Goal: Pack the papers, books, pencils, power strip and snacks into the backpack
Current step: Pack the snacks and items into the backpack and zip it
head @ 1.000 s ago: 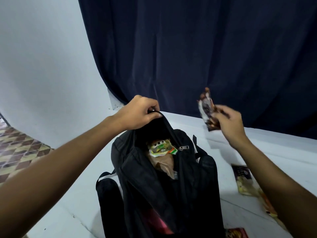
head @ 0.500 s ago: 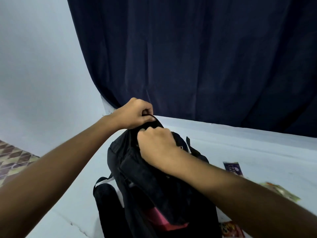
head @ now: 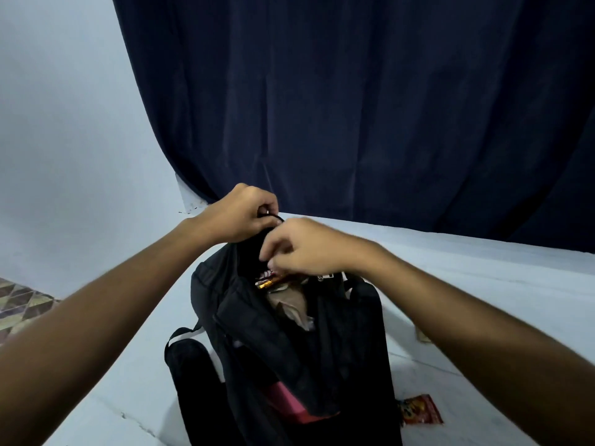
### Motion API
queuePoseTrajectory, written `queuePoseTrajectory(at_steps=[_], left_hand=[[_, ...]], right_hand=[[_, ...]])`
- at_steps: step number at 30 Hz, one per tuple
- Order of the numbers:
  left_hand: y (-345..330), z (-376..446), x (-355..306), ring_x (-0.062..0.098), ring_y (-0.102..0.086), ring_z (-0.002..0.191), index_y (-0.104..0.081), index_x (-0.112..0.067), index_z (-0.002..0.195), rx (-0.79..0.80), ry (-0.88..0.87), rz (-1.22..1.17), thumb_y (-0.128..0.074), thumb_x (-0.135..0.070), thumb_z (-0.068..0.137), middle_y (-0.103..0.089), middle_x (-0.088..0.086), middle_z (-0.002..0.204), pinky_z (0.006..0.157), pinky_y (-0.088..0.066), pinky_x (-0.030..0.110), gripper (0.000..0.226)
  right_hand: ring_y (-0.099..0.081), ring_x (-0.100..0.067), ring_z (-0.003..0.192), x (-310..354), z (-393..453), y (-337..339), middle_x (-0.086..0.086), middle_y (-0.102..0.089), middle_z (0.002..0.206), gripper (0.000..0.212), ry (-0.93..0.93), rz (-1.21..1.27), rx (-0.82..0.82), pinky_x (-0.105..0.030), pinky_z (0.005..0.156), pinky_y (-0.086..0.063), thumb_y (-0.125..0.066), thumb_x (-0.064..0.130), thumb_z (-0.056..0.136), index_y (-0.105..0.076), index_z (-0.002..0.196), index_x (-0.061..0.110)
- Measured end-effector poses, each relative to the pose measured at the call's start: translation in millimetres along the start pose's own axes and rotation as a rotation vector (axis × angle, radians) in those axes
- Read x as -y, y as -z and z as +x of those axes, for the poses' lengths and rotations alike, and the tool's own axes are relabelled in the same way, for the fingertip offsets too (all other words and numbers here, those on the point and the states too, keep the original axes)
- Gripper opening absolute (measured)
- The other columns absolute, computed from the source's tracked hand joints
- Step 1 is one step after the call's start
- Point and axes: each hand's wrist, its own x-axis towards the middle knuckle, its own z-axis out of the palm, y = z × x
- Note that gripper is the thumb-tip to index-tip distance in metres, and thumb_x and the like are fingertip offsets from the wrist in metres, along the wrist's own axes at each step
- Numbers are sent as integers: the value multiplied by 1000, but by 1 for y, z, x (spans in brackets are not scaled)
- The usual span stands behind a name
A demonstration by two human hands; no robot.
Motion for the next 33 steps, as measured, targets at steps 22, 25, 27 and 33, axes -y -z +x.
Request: queuePoseTrajectory(at_steps=[22,25,27,33], left_hand=[[-11,-8,-10,6,-54,66,-65,-13,78,15,22,-25,-72,-25,85,-58,-6,67,60,-40,22,15],[-10,-8,-10,5,-53,65,-64,-15,77,24,27,-17,-72,-25,85,-55,-11,65,59,-38,20,15],[-10,-8,-9,5,-53,65,-64,-17,77,23,36,-17,-72,-27,85,-55,-12,65,60,-39,22,15],[-7,-7,-8,13,-54,63,-68,-10,80,28,-9,-1,-71,-14,82,-59,-3,67,58,-37,17,6]], right_hand=[[-62,-31,95,-229,-82,-56,-14,-63,108,17,-860,-304,-348,-29,70,-44,-54,19,90,-62,103,10],[-61,-19,66,-182,-55,-16,-10,-67,81,11,-676,-10,-623,-18,57,-43,-60,13,84,-71,83,11],[-54,-10,49,-129,-43,13,-5,-63,64,10,-462,171,-764,-13,43,-38,-64,12,82,-71,75,12],[-49,-4,45,0,-48,51,6,-60,54,27,14,424,-163,-16,43,-36,-54,-15,73,-64,80,9]])
